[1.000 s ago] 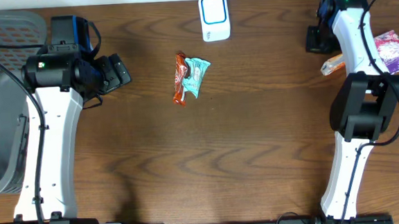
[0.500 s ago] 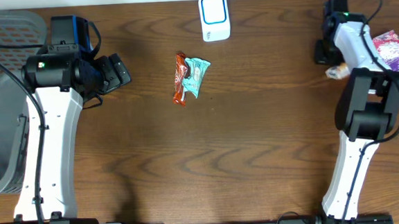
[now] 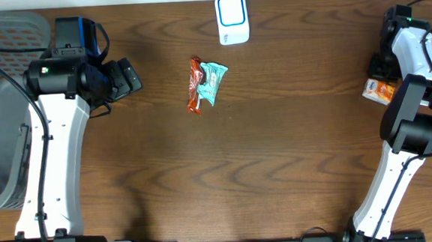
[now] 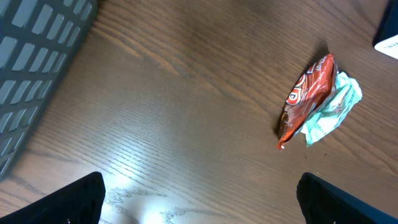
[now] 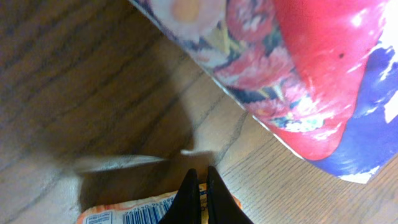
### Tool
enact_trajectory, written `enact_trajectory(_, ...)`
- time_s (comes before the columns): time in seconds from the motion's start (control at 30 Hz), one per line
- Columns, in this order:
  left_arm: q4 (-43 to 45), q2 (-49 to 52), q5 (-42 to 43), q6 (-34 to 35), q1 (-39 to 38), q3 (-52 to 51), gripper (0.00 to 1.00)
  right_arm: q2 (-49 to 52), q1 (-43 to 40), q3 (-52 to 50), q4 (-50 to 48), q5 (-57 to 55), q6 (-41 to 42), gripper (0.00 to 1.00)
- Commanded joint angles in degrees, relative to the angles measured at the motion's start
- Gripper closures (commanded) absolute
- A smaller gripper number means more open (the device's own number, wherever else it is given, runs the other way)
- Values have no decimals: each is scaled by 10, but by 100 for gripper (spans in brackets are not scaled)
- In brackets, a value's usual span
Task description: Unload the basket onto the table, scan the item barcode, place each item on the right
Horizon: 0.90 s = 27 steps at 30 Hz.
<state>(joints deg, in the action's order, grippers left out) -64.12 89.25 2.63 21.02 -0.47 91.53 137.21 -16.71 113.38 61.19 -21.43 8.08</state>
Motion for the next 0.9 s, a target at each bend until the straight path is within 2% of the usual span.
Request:
enact_trajectory(0.0,-2,-6,-5,3,1,5,2,-27,7,6,10,10,0,99)
enact_trajectory(0.27,-2,-6,-5,3,1,5,2,-116,15,10,21,17,0,90)
enact_trajectory(0.4,-2,-6,-5,3,1,5,2,-148,14,10,67,45,0,99)
enact_trajectory(0.6,-2,-6,-5,3,1,5,2,-139,14,-5,158,109,0,99)
enact_trajectory(0.87,-2,-6,-5,3,1,5,2,-138,11,-113,113,112,0,99)
